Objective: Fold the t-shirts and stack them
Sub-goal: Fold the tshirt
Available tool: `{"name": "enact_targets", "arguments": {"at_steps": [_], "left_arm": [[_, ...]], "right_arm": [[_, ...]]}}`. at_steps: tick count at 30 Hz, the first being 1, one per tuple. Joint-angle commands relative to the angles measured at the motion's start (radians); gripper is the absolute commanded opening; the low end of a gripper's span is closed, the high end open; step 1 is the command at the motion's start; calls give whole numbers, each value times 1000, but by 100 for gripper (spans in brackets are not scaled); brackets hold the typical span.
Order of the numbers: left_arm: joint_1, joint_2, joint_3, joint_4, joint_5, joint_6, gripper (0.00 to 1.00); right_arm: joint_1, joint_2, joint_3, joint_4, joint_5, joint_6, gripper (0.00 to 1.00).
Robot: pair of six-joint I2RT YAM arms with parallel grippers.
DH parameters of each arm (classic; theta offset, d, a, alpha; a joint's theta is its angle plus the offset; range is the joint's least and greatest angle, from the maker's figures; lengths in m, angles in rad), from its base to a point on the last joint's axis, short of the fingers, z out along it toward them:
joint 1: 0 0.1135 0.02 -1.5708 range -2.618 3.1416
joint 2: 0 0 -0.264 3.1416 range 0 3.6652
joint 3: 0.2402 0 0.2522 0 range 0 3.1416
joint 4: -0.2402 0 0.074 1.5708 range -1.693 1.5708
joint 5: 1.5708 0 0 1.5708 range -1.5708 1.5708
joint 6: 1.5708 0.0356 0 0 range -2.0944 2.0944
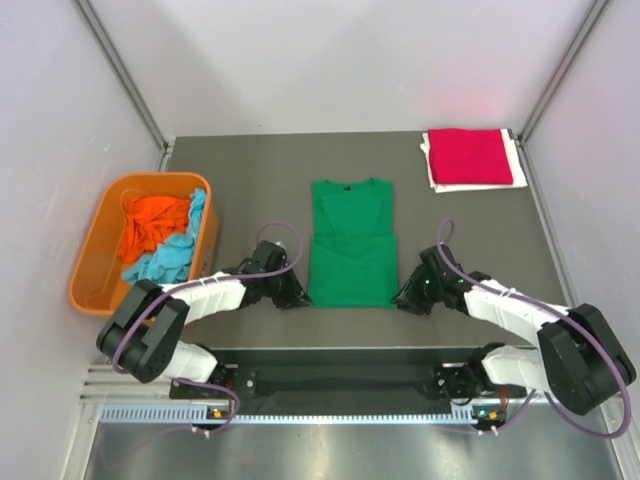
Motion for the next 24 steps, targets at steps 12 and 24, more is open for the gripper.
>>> {"name": "enact_targets", "arguments": {"at_steps": [12, 24], "left_arm": [[-56, -105, -12, -73, -46, -4, 0], [-263, -379, -68, -246, -136, -165, 0]], "right_arm": [[25, -135, 0, -150, 87, -142, 0], [149, -394, -34, -306, 115, -99, 0]]}}
